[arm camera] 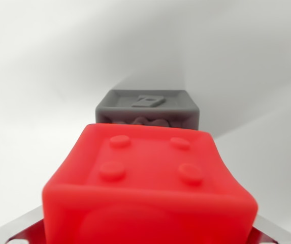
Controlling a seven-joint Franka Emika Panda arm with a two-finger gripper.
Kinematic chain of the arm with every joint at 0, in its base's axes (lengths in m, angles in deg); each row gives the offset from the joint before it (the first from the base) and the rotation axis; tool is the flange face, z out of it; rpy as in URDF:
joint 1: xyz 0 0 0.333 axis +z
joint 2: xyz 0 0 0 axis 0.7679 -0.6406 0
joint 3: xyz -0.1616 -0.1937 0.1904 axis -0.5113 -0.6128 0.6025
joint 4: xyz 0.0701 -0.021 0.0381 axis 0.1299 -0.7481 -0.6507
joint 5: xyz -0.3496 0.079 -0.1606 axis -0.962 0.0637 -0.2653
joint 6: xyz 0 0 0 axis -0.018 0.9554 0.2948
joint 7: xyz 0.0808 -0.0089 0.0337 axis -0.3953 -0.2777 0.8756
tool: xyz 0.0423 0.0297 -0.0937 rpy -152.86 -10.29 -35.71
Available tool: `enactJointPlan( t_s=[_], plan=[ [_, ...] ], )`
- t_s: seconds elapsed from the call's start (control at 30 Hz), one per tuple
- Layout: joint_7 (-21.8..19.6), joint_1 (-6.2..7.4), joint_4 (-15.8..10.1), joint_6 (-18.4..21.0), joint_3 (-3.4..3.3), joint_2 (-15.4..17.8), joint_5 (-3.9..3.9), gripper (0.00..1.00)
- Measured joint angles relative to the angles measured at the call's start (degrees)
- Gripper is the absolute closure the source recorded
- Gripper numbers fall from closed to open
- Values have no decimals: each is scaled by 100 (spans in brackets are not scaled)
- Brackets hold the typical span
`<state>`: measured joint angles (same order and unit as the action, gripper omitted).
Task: Destack cube
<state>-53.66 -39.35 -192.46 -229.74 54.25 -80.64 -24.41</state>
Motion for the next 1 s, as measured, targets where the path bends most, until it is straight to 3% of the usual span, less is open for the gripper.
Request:
enactJointPlan(
  t_s=[1.0],
  plan=[
    [0, 0, -20, 793, 0, 823, 0, 100]
  ],
)
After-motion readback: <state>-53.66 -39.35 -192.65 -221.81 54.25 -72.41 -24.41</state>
